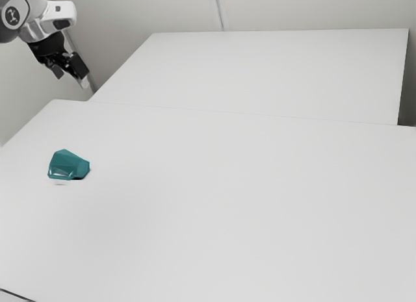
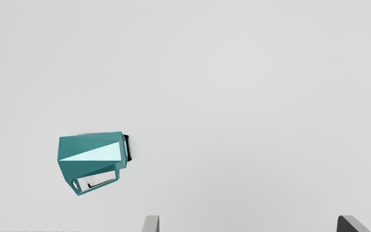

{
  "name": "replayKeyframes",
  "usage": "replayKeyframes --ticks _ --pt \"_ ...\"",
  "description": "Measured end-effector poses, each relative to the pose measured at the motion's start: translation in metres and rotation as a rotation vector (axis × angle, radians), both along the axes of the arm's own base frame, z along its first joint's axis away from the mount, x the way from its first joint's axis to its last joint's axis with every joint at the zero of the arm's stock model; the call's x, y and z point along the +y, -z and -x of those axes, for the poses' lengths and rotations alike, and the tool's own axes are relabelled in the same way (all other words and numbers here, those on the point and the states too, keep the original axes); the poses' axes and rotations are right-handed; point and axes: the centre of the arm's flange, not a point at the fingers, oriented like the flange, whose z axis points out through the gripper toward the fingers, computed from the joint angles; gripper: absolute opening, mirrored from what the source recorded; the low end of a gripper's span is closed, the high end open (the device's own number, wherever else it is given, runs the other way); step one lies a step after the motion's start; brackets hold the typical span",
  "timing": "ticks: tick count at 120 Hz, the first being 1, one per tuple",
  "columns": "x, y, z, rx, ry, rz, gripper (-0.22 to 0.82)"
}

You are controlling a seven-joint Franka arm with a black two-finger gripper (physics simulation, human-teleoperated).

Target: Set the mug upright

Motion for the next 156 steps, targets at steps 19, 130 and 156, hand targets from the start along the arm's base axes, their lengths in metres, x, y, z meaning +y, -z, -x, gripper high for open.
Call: replayKeyframes --ticks 19,130,156 --pt "0.000 0.004 0.000 0.005 -0.029 0.003 0.60" --pt "0.389 0.238 0.017 0.091 -0.526 0.634 0.60" --pt "0.399 0.282 -0.009 0.033 -0.390 0.734 0.60"
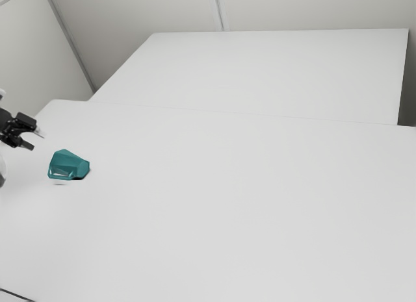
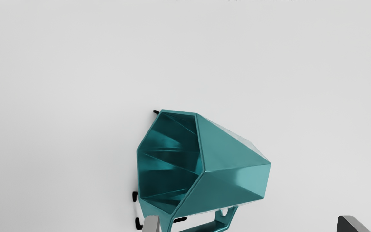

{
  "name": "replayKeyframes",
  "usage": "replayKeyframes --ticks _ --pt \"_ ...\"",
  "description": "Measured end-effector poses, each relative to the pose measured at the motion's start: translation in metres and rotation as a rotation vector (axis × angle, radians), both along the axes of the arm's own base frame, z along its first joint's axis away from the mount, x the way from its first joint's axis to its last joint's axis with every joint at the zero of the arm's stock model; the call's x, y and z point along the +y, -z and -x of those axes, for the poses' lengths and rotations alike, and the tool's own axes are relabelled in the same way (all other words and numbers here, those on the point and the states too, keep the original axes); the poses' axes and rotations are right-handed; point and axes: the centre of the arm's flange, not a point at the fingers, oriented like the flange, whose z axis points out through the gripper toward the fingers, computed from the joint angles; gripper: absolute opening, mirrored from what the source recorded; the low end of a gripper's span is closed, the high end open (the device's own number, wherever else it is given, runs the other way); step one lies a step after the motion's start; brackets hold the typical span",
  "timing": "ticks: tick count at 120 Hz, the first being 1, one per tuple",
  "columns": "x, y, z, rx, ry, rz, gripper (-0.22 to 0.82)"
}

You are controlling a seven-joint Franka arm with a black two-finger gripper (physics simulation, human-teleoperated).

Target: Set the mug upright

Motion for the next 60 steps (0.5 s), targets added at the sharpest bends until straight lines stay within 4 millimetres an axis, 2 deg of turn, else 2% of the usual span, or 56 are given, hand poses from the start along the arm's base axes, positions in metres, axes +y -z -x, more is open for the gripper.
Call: replayKeyframes --ticks 21,43,60 --pt "0.006 0.025 -0.006 -0.064 0.049 0.035 0.60" --pt "0.011 0.051 -0.003 -0.098 0.079 0.067 0.60" --pt "0.011 0.064 -0.002 -0.123 0.100 0.086 0.60"
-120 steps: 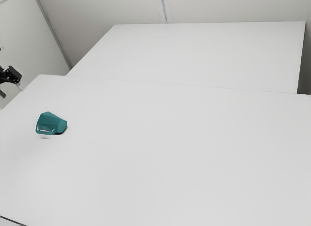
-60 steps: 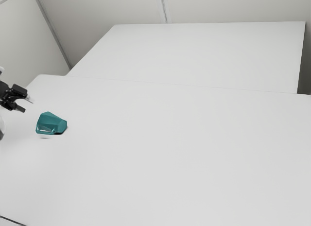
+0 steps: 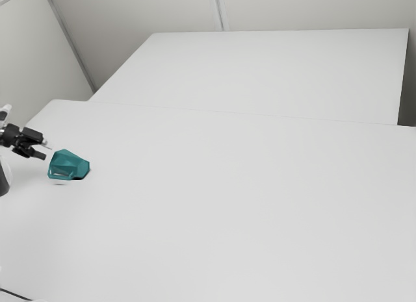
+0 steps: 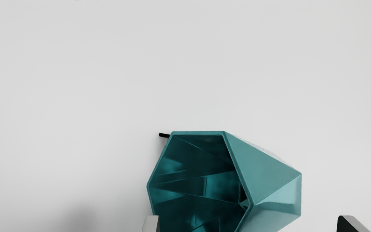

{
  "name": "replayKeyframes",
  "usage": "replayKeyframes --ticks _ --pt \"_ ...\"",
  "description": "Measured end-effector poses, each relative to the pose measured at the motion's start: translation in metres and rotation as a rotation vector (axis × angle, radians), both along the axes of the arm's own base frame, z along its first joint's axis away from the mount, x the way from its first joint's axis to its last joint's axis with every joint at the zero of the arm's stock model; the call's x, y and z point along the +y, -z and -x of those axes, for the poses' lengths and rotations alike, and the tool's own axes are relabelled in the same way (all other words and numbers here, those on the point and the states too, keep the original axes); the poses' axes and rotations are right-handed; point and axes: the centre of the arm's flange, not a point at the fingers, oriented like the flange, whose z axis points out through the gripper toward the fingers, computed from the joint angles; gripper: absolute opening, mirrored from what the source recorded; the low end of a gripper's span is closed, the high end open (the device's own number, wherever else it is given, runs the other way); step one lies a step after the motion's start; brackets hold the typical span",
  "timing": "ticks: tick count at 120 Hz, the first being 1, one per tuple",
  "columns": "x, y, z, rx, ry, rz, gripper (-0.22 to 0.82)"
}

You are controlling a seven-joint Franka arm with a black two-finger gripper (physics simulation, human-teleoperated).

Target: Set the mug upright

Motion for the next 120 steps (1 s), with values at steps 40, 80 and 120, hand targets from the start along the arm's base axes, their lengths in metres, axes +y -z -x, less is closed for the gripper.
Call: replayKeyframes --ticks 40,80,120 --pt "-0.016 0.029 -0.002 -0.042 0.036 0.078 0.60" --pt "-0.032 0.039 -0.010 -0.064 0.077 0.107 0.35" --pt "-0.046 0.017 -0.027 -0.089 0.126 0.067 -0.05"
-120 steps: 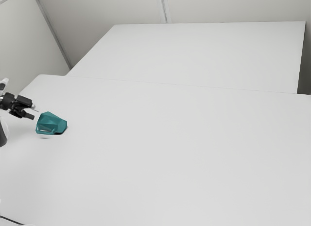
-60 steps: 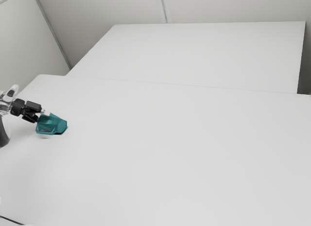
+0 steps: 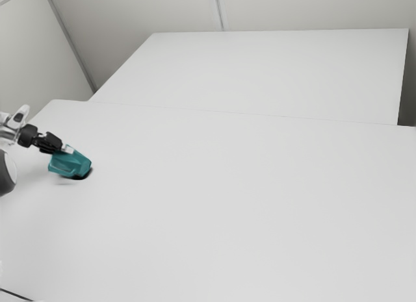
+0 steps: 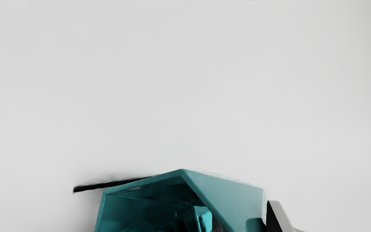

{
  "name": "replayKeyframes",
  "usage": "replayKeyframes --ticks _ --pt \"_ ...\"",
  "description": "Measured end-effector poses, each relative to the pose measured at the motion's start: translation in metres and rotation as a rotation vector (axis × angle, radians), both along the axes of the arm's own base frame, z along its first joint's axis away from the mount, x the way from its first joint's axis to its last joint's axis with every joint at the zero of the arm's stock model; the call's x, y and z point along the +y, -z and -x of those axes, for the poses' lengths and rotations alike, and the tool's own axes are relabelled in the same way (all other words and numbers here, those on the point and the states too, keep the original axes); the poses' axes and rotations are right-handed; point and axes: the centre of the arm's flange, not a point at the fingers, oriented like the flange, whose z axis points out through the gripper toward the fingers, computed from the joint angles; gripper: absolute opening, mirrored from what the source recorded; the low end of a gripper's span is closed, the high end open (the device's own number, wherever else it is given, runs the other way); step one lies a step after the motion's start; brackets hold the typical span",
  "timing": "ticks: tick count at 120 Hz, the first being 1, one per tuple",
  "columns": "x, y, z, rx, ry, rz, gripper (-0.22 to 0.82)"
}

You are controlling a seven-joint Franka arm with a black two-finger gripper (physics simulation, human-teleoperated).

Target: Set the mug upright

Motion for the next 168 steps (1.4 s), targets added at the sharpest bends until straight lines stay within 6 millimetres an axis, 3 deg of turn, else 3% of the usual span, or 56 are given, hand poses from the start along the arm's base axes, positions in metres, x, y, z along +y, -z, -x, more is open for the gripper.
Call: replayKeyframes --ticks 16,36,45,61,80,95,103,131,168 --pt "-0.020 -0.010 -0.016 0.007 0.042 -0.022 -0.13" --pt "-0.050 -0.023 -0.037 0.041 0.101 -0.072 -0.16" --pt "-0.067 -0.046 -0.047 0.052 0.128 -0.130 -0.17" --pt "-0.124 -0.096 -0.065 0.073 0.188 -0.268 -0.17" --pt "-0.224 -0.134 -0.069 0.116 0.277 -0.485 -0.17" --pt "-0.300 -0.158 -0.061 0.123 0.319 -0.677 -0.17" --pt "-0.334 -0.166 -0.047 0.115 0.317 -0.759 -0.17" --pt "-0.426 -0.167 -0.003 0.047 0.212 -0.887 -0.17" --pt "-0.455 -0.142 0.032 0.136 -0.054 -0.846 -0.17"
